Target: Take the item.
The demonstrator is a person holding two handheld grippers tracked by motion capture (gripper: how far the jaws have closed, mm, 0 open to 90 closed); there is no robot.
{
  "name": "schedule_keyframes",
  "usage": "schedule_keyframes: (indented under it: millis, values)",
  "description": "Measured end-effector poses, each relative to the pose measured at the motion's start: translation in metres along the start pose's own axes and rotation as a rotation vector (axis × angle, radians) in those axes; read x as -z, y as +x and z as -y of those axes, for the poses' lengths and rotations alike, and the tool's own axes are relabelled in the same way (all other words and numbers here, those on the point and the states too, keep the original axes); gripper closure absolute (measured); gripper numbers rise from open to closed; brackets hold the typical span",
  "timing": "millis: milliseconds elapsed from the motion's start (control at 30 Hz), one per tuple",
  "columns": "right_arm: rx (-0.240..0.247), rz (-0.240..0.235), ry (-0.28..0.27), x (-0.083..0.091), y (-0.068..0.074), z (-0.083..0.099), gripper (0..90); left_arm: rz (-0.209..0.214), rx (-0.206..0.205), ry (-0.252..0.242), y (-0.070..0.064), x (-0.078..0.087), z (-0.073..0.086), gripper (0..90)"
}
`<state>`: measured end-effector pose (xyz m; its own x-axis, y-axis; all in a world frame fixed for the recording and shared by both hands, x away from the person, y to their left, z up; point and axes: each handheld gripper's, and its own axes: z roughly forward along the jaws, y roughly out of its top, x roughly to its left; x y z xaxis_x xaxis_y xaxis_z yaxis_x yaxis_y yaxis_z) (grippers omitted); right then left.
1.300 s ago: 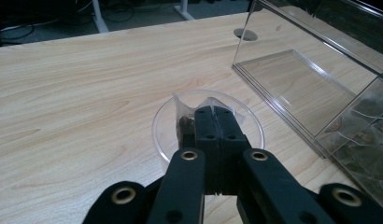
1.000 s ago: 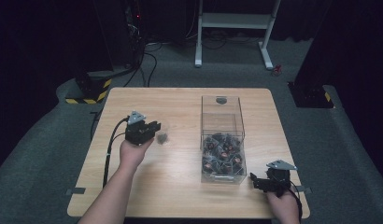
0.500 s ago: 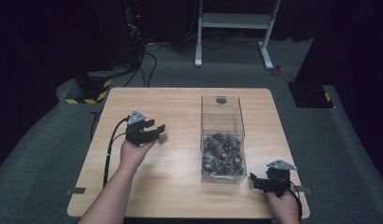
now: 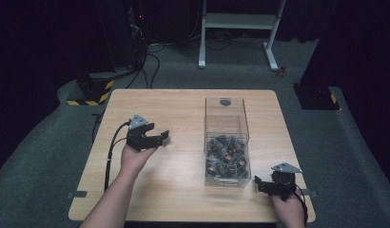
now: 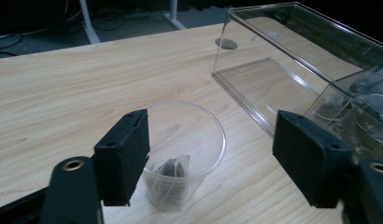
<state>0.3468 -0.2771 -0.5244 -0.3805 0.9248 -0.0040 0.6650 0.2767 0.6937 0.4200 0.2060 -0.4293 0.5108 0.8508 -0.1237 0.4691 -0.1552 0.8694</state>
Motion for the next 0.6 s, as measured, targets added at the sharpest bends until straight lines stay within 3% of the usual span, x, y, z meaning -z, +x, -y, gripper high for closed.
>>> schedule_keyframes:
  millis: [300, 600]
  values:
    - [0.0, 0.0, 0.0, 0.0, 0.0, 0.0, 7.8, 0.012, -0.01, 0.009, -0.002, 0.013, 0.013, 23.2]
    - [0.0, 0.0, 0.0, 0.0, 0.0, 0.0, 7.8, 0.015, -0.002, 0.041, 0.002, 0.029, 0.043, 23.2]
